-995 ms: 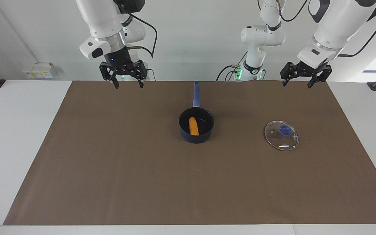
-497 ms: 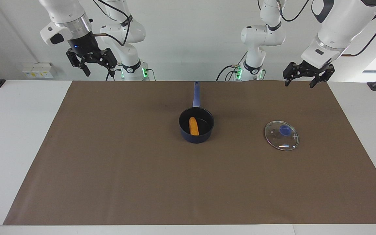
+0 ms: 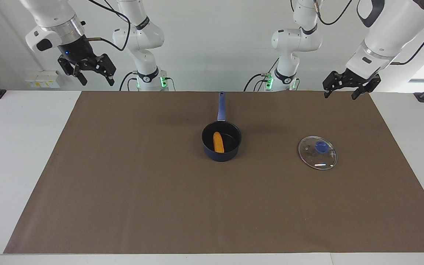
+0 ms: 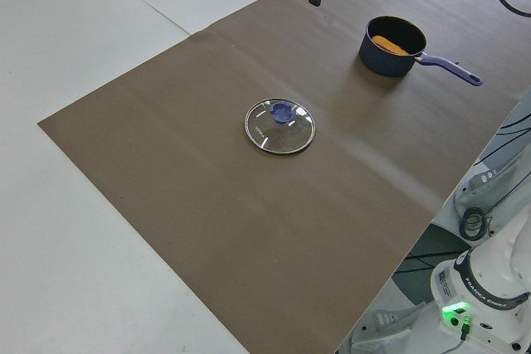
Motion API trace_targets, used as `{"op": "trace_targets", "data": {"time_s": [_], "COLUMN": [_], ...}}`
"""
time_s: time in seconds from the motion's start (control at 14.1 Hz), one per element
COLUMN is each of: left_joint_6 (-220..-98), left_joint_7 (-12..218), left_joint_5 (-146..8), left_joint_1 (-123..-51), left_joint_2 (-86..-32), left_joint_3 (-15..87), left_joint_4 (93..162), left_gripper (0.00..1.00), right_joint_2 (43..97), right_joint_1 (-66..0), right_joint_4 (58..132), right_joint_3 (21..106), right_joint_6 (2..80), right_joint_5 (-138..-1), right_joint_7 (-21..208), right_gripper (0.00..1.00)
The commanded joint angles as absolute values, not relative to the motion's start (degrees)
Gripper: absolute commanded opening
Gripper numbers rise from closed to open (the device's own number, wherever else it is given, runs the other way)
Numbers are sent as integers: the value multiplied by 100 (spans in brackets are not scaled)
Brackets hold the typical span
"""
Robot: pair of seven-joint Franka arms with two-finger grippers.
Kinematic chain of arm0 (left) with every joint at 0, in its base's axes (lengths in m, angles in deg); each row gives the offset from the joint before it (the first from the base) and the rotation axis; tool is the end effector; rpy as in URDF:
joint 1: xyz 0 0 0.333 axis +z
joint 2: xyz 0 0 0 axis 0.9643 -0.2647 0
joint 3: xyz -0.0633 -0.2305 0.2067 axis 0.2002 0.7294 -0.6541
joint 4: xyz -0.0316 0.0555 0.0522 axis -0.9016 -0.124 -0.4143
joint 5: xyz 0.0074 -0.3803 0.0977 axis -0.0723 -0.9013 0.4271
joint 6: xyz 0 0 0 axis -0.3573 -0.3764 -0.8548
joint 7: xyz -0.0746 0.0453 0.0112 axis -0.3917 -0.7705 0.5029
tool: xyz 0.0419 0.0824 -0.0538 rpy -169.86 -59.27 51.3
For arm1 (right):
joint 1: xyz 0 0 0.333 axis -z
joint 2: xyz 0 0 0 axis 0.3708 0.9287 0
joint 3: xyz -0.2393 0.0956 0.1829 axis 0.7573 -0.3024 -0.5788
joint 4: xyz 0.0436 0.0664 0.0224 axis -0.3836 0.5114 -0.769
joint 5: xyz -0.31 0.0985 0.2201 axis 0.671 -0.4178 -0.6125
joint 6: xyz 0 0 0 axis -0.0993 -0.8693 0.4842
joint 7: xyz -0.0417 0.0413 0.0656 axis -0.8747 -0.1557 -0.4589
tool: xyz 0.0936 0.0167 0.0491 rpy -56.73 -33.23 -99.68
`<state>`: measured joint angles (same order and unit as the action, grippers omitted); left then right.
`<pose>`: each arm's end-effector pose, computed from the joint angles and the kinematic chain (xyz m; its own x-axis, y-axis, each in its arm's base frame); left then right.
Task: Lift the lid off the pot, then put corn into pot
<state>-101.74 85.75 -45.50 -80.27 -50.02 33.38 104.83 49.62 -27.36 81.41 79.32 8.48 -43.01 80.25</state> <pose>0.5401 -0.0585 0.6292 0.9848 -0.1347 -0.1098 -0.1316 -0.9907 0.0349 0.5168 -0.0242 0.6637 0.9916 -0.1288 -0.0136 -0.1294 -0.9880 -0.0847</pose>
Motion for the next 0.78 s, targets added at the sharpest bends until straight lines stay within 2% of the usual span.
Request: {"op": "trace_targets", "data": {"time_s": [0.0,0.21,0.71], "left_joint_6": [-10130,-10148,-10166], "left_joint_7": [8624,8563,8545], "left_joint_5": [-4669,-4616,-4396], "left_joint_1": [-7984,-7984,-8063], "left_joint_2": [-5047,-5161,-5161], "left_joint_3": [3330,3347,3356], "left_joint_4": [10366,10049,10049], "left_gripper": [100,100,100], "right_joint_2": [4822,4813,4813], "right_joint_1": [-2686,-2713,-2818], "right_joint_4": [8230,8256,8318], "right_joint_3": [7910,7892,7830], "right_joint_6": [752,839,1095], "right_joint_5": [-4289,-4254,-3867], "right_joint_7": [8161,8187,8381], "right_gripper": [100,100,100]}}
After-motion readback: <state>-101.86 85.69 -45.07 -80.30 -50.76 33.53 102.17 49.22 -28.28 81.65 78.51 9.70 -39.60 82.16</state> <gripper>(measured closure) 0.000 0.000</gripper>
